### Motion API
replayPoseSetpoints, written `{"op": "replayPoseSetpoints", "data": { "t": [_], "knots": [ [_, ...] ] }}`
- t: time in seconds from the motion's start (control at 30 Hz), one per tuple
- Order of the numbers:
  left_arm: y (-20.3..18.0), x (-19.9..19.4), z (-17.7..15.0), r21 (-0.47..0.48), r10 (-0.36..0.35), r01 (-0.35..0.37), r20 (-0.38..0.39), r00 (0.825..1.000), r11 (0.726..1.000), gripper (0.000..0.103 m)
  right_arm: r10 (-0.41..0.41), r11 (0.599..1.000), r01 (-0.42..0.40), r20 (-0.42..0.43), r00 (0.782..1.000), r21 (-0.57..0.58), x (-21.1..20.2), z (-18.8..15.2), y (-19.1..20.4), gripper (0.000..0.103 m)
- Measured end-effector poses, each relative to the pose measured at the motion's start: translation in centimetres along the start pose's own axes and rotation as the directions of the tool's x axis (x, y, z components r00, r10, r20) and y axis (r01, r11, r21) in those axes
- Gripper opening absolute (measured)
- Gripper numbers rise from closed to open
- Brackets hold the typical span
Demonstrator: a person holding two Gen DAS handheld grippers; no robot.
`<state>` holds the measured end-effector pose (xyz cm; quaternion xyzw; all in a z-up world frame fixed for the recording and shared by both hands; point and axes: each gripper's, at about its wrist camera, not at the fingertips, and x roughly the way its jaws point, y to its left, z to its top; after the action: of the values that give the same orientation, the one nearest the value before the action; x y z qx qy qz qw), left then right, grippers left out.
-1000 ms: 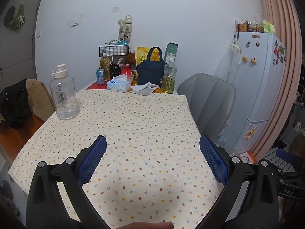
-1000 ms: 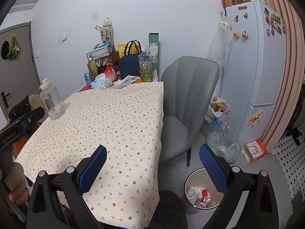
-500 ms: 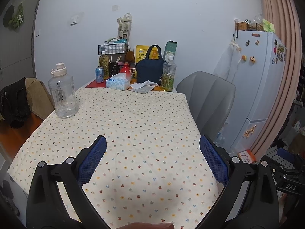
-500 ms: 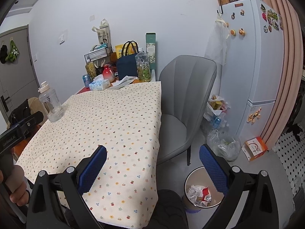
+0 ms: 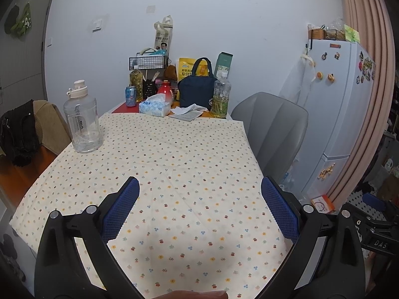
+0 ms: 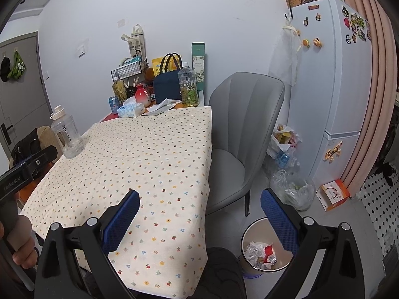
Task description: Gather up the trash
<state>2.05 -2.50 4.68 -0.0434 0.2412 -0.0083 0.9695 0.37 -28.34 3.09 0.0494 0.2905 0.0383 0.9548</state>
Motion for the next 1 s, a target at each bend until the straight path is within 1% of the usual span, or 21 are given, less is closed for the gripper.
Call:
{"op": "replayPoseSetpoints", "data": {
  "t": [1.0],
  "knots": [
    [-0.02,0.16,0.06,0.008,-0.003,0.003,-0.007,1.0,1.0,0.097,-0.001,1.0,0.001,0.001,1.0,0.005,-0.12,0.0,-0.07,0.095]
  ]
}}
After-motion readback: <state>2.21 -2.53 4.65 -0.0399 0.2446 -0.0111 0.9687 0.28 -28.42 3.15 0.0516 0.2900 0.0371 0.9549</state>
